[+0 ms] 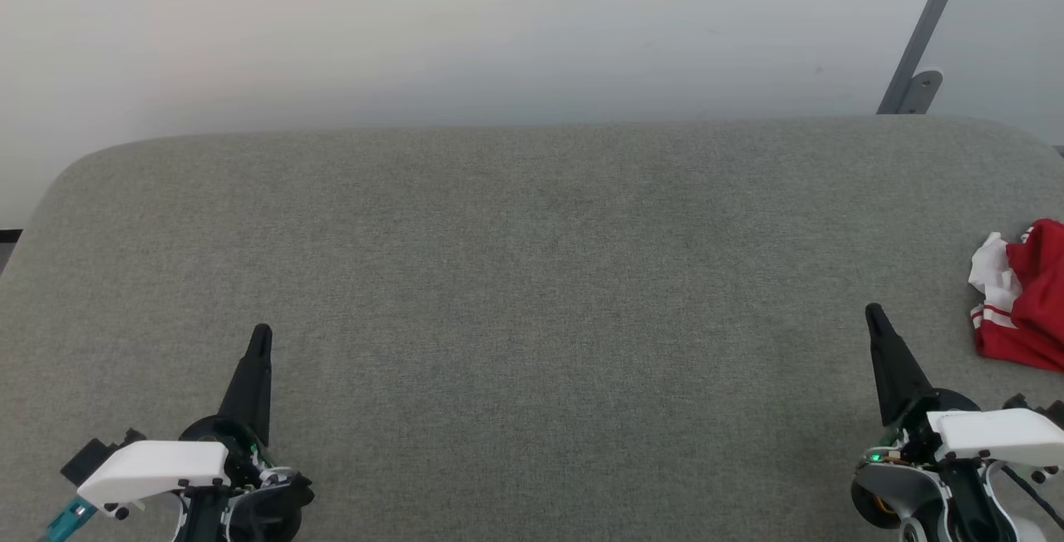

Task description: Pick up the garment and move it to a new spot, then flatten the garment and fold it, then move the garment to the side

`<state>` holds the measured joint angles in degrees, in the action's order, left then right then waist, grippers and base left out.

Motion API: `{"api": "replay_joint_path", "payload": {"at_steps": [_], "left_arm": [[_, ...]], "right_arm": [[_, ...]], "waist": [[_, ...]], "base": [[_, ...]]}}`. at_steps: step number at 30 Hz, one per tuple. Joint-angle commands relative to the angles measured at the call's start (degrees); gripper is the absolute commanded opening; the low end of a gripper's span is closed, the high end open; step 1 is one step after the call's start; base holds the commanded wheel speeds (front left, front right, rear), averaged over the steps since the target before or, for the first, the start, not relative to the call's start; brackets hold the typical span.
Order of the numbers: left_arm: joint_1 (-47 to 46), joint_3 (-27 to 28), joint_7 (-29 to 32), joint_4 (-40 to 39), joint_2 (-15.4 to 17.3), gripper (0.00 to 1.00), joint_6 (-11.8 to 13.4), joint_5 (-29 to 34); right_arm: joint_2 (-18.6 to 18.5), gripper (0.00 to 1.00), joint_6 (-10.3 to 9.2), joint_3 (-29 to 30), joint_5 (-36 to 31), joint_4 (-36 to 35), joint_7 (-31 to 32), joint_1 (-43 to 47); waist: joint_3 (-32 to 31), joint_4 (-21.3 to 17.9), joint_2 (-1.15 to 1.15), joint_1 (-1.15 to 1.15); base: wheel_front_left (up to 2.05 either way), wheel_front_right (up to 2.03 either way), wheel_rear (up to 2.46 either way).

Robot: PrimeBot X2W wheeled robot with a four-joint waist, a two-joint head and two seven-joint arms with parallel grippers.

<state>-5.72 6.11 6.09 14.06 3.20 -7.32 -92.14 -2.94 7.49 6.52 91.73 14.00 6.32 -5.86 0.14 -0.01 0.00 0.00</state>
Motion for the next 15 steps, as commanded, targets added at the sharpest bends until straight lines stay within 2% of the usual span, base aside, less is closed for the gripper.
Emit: {"api": "replay_joint_path", "payload": {"at_steps": [1, 15], "left_arm": [[-1.0, 0.2, 0.5, 0.1, -0.2, 0.00, -0.3, -0.7], [-0.9, 0.3, 0.5, 0.1, -0.2, 0.00, -0.3, -0.5]], "right_arm": [[0.2, 0.00, 0.00, 0.1, 1.0, 0.1, 0.4, -0.7], [0.1, 0.00, 0.00, 0.1, 0.8, 0.1, 0.4, -0.5]], "waist": [[0.0, 0.0, 0.00, 0.00], [0.0, 0.0, 0.00, 0.00]], "base": [[0.00, 0.00, 0.00], [0.00, 0.00, 0.00]]}}
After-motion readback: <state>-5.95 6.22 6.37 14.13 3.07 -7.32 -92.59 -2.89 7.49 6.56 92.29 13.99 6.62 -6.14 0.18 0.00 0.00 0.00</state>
